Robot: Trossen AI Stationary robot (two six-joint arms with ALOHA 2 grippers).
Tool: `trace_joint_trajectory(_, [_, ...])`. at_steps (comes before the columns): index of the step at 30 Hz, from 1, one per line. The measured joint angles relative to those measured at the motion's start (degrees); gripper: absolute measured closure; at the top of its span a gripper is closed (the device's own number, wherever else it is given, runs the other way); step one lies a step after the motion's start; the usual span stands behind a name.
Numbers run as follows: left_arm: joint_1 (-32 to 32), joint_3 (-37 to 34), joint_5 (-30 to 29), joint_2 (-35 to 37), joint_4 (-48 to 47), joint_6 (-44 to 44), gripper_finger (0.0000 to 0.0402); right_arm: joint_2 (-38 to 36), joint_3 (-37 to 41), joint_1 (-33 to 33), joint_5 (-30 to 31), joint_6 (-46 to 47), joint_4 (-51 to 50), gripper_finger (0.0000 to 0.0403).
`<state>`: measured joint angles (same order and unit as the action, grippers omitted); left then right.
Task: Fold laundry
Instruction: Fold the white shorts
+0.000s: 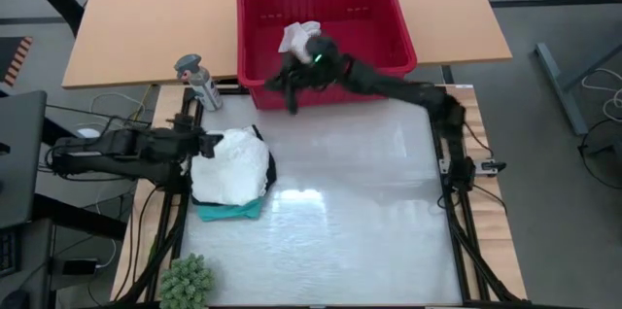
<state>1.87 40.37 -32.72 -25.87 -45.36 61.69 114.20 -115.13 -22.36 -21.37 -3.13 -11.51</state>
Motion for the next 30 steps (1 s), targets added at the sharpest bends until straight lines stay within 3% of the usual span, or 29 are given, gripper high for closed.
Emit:
trace_joint_trajectory(4, [0.00, 2.53, -7.12, 0.00, 7.17, -3.38, 0.0351, -4.60, 0.00, -4.64, 8.09, -8.57, -2.89, 0.0329])
trace_joint_trajectory(9, [-0.02, 2.64, -12.88, -0.56, 20.85, -13.87, 0.0314, -5.08, 0.00, -11.13, 8.82, -9.48, -1.67, 0.0271])
trace_joint_trajectory(14, [-0.25, 2.64, -14.10, -3.98, 33.69, -25.92, 0.0276, -3.27, 0.13, -16.78, 9.69, -4.26, -2.40, 0.0195])
trace_joint_trajectory(19, [-5.77, 6.00, -13.93, -11.56, 50.10, -45.42, 0.0250, -6.63, 0.13, -20.21, 8.03, -0.94, -5.64, 0.0170])
trace_joint_trajectory(22, [-12.60, 12.57, -8.63, -17.82, 49.38, -50.36, 0.0247, -10.36, 0.02, -21.44, 8.04, -0.96, -8.29, 0.0173])
trace_joint_trajectory(28, [-26.92, 28.14, 12.98, -34.14, 42.17, -52.64, 0.0246, -16.06, 0.02, -22.93, 8.71, -1.22, -14.51, 0.0181])
trace_joint_trajectory(30, [-30.59, 33.29, 17.43, -40.32, 40.55, -54.47, 0.0246, -17.99, 0.02, -23.42, 8.74, -1.50, -15.99, 0.0181])
